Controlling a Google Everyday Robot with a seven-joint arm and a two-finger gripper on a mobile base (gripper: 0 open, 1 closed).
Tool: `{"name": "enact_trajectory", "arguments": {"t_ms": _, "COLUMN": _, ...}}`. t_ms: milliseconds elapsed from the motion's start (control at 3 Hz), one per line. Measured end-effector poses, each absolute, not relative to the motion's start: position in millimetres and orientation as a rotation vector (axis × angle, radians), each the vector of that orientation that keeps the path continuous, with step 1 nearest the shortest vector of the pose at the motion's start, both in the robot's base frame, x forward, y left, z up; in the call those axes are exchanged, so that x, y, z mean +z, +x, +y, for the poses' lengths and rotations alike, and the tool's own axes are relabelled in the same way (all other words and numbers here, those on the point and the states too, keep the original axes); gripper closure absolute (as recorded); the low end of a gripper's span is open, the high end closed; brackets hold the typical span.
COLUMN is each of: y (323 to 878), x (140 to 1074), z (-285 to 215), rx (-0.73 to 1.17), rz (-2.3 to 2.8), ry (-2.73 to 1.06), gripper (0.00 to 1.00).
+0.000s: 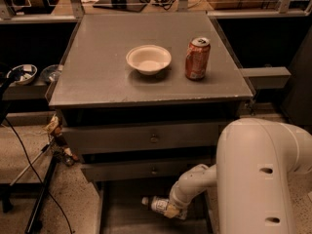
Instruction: Pick blue plastic bottle from bottom drawer and place on counter
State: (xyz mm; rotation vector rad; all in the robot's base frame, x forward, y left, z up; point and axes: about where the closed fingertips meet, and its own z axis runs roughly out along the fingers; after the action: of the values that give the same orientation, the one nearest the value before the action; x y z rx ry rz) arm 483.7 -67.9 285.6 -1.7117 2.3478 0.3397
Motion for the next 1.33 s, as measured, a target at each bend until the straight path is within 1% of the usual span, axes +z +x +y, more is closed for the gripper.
{"name": "enact_trajectory", "arguments": {"t_ms": 667, "y": 492.7, "x": 335.9, "z": -66.5, "rx": 0.281, "rz": 2.237, "ry": -1.747, "gripper": 1.00}}
{"name": "enact_trajectory", "arguments": {"t_ms": 1000, "y": 467.1, "x": 396.1, "z": -71.4, "rx": 0.254, "rz": 2.144, "ry": -1.778, "gripper": 1.00}}
{"name": "enact_trajectory", "arguments": {"t_ms": 1333, "y": 465.9, "x": 400.9, "z": -71.9, "rx": 0.250, "rz": 2.138, "ry": -1.778, "gripper": 1.00}}
